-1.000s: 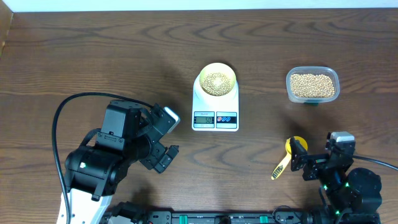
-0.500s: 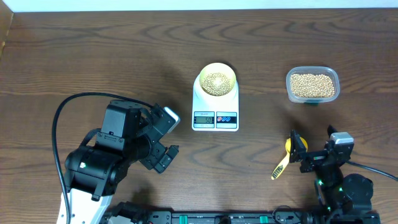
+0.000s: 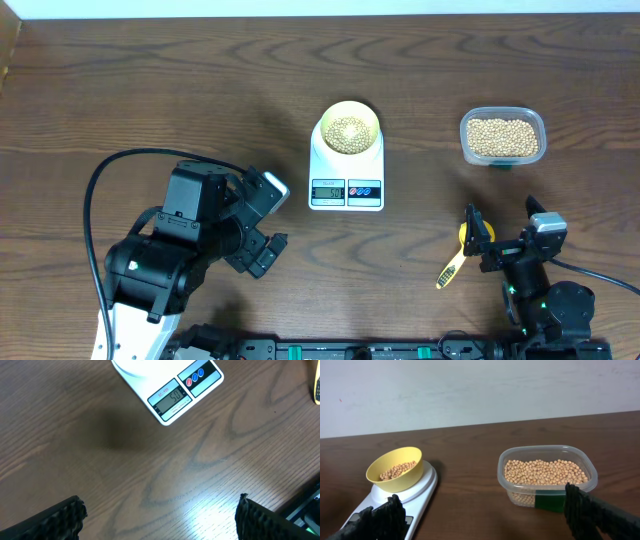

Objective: Scoop item into bowl and weigh 50g on scale

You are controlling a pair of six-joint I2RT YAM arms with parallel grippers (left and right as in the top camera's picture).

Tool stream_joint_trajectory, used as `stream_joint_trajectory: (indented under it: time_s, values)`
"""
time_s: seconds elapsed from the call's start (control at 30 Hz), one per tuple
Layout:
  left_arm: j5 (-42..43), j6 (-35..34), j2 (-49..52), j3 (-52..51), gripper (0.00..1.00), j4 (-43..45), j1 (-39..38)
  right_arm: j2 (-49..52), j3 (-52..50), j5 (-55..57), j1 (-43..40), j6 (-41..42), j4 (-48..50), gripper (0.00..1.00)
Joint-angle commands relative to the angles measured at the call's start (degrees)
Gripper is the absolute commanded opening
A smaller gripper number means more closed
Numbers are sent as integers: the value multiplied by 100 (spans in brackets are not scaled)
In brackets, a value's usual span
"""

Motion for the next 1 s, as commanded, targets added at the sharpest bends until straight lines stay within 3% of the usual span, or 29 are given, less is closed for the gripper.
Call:
stream_joint_trajectory:
  time_s: [0.0,0.43,0.73,0.97]
  values:
    - [-37,33,0,90,98,-11,31,-52,-50,55,-55,-81,15,99]
    - [-37,33,0,92,98,-11,31,-52,-127,328,225,-79,96,99]
    - [-37,33,0,90,98,-11,31,-52,-732,321,225,-79,1078,99]
    - [-37,33,0,90,98,-11,31,-52,-765,332,223,-192,872,99]
